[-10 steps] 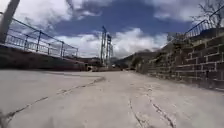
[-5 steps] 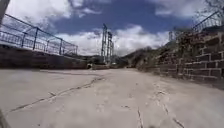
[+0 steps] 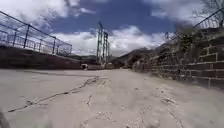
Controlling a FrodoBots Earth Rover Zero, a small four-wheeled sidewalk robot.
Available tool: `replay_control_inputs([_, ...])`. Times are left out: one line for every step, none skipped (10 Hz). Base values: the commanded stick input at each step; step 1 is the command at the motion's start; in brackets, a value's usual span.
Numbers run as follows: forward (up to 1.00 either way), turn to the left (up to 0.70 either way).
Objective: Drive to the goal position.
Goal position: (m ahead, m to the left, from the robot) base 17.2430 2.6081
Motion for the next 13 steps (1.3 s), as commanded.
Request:
replay_control_inputs([1.0, -0.27])
replay_control_inputs([1.0, 0.0])
replay_control_inputs([1.0, 0.0])
replay_control_inputs([1.0, 0.0])
replay_control_inputs([1.0, 0.0])
replay_control_inputs([1.0, 0.0])
replay_control_inputs([1.0, -0.03])
replay_control_inputs([1.0, -0.13])
replay_control_inputs([1.0, -0.23])
replay_control_inputs([1.0, -0.27])
replay_control_inputs([1.0, -0.27])
replay_control_inputs([1.0, -0.27])
replay_control_inputs([1.0, 0.0])
